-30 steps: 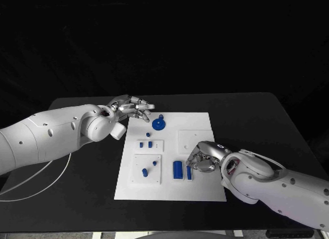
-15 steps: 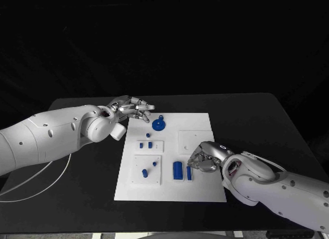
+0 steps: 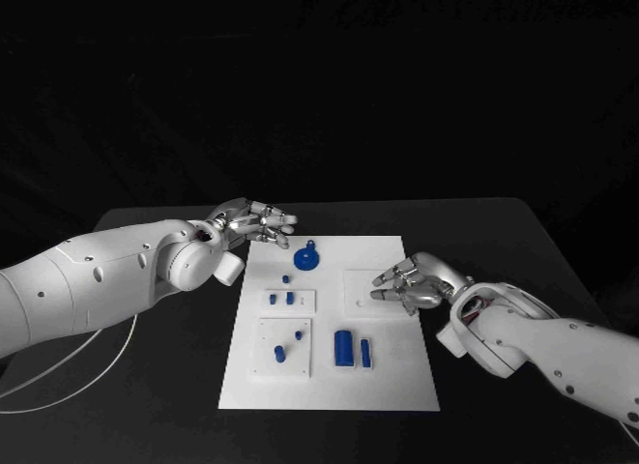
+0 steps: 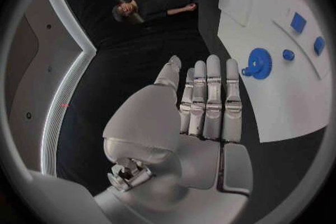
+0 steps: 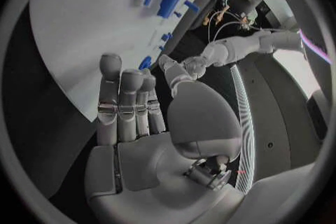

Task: Assemble the parts on the task board

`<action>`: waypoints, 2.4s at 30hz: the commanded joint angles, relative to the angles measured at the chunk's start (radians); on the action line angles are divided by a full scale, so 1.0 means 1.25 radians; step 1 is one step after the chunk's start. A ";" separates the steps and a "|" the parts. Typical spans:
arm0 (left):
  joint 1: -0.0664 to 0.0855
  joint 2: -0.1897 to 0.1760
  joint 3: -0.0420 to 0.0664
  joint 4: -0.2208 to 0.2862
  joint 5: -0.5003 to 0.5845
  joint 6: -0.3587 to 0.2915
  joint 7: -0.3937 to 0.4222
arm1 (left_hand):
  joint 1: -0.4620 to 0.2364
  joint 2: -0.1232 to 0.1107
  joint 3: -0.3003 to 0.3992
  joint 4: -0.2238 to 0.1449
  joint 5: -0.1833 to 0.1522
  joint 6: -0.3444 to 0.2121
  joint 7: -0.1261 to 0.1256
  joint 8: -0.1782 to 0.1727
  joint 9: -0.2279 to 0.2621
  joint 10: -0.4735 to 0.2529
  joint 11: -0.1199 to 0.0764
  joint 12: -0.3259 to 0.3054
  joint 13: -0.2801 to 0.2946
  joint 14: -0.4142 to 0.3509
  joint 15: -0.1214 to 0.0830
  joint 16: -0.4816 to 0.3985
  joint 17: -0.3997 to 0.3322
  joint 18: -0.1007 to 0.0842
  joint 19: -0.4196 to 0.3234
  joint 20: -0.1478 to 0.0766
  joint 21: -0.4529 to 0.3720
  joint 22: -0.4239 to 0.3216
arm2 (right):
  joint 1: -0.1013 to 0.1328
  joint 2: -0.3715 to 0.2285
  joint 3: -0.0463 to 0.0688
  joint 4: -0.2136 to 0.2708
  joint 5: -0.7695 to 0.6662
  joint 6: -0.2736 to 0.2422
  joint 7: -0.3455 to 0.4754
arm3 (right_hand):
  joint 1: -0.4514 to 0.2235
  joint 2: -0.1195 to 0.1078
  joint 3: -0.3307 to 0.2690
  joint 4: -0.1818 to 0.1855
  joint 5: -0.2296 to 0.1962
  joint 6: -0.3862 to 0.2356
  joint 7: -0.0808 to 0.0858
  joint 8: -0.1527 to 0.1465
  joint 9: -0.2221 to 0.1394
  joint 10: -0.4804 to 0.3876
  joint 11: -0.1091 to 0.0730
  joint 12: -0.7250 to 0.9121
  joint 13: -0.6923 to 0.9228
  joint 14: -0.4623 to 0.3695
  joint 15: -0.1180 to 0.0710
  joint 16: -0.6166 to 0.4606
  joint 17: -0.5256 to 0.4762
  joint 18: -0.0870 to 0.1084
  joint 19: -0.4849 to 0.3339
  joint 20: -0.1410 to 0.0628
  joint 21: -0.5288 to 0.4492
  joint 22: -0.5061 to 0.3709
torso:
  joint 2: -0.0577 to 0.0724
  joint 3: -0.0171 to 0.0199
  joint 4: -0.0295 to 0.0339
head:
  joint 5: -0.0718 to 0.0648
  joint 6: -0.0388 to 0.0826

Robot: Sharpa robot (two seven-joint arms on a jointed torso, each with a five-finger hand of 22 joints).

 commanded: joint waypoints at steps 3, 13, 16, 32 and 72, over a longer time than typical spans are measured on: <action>0.001 0.005 0.001 -0.016 0.053 -0.051 0.060 | 0.006 0.003 0.010 0.005 0.003 0.021 0.003 -0.062 -0.100 0.002 0.018 -0.107 -0.001 0.030 0.022 -0.168 -0.058 0.001 -0.020 0.019 -0.002 -0.048 | 0.038 0.029 0.018 -0.094 0.315 0.027 0.152 | 0.004 0.031 -0.038 -0.024 -0.010 -0.018 0.008 -0.001 -0.001 -0.026 0.012 -0.124 -0.152 -0.033 0.014 -0.153 -0.102 0.001 -0.034 0.017 -0.132 -0.138 | -0.021 -0.0022 -0.0070 | -0.007 0.044; 0.003 0.038 0.001 -0.088 0.099 -0.104 0.103 | -0.004 -0.024 0.012 0.016 -0.035 -0.012 -0.012 -0.141 -0.147 -0.131 0.013 -0.138 -0.003 -0.069 0.047 -0.376 -0.096 0.055 -0.123 0.115 -0.004 -0.222 | 0.102 0.151 0.045 -0.393 0.501 0.122 0.205 | -0.015 0.078 -0.046 -0.062 -0.022 -0.086 0.044 0.003 -0.001 -0.068 0.115 -0.585 -0.714 -0.144 0.139 -0.575 -0.639 0.040 -0.298 0.176 -0.135 -0.841 | -0.044 0.0060 -0.0090 | -0.001 0.094; 0.003 0.048 0.002 -0.108 0.114 -0.114 0.112 | -0.015 -0.037 0.017 0.019 -0.070 -0.063 -0.020 -0.143 -0.149 -0.171 0.008 -0.138 -0.003 -0.124 0.054 -0.375 -0.098 0.084 -0.153 0.150 -0.004 -0.279 | 0.106 0.175 0.055 -0.446 0.525 0.145 0.216 | -0.016 0.084 -0.060 -0.052 -0.043 -0.108 0.043 -0.002 -0.003 -0.123 0.126 -0.589 -0.714 -0.218 0.157 -0.576 -0.652 0.027 -0.351 0.193 -0.147 -0.883 | -0.045 0.0083 -0.0073 | 0.002 0.102; -0.034 0.037 0.026 -0.054 0.098 -0.176 0.116 | -1.063 -0.049 0.082 0.028 -0.185 -0.811 -0.074 -0.193 -0.197 -0.963 -0.048 -0.188 -0.050 -0.904 -0.031 -0.425 -0.148 -0.012 -0.845 -0.015 -0.054 -0.610 | 0.108 0.172 0.041 -0.409 0.546 0.052 0.224 | -0.976 0.042 -0.066 0.103 -0.270 -0.917 -0.064 -0.051 -0.052 -0.959 0.014 -0.638 -0.760 -1.112 0.060 -0.627 -0.701 -0.061 -1.151 0.076 -0.201 -0.969 | -0.084 -0.0015 0.0118 | -0.009 0.091; -0.209 -0.068 0.150 0.326 0.121 -0.571 0.254 | -1.063 -0.049 0.082 0.028 -0.185 -0.811 -0.074 -0.193 -0.197 -0.963 -0.048 -0.188 -0.050 -0.904 -0.031 -0.425 -0.148 -0.012 -0.845 -0.015 -0.054 -0.610 | 0.102 0.048 -0.105 0.047 0.837 -0.296 0.421 | -0.976 0.042 -0.066 0.103 -0.270 -0.917 -0.064 -0.051 -0.052 -0.959 0.014 -0.638 -0.760 -1.112 0.060 -0.627 -0.701 -0.061 -1.151 0.076 -0.201 -0.969 | -0.116 -0.0098 0.0265 | -0.019 0.079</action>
